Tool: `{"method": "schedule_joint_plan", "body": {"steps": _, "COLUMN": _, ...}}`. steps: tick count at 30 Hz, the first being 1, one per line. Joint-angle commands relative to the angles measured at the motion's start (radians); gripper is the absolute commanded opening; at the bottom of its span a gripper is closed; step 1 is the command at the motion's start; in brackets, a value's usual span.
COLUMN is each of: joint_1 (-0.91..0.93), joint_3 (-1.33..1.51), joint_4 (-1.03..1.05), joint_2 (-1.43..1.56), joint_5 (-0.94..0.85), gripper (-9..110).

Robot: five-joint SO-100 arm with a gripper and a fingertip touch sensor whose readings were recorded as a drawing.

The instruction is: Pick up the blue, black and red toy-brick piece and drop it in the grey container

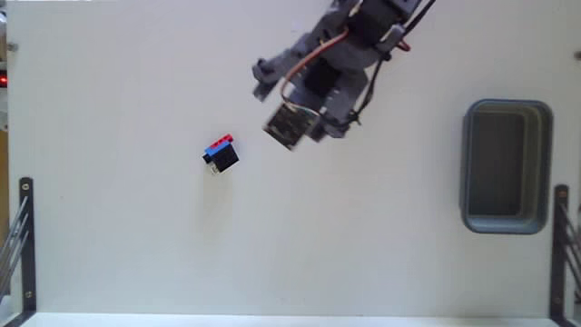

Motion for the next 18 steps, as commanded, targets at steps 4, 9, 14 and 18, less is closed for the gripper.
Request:
{"method": "schedule_joint_plan", "body": {"steps": 4, "joint_1": 0.104, "joint_3": 0.002, "joint_4": 0.019, "joint_2": 0.038, "joint_5": 0.003, "gripper": 110}}
{"method": "schedule_joint_plan", "body": {"steps": 9, "joint_1": 0.107, "joint_3": 0.002, "joint_4": 0.019, "joint_2": 0.038, "joint_5": 0.003, "gripper": 110}}
{"method": "schedule_joint_plan", "body": {"steps": 14, "joint_1": 0.107, "joint_3": 0.002, "joint_4": 0.019, "joint_2": 0.038, "joint_5": 0.003, "gripper": 110}}
{"method": "schedule_joint_plan", "body": {"steps": 18, "joint_1": 0.107, "joint_3": 0.002, "joint_4": 0.019, "joint_2": 0.038, "joint_5": 0.003, "gripper": 110}}
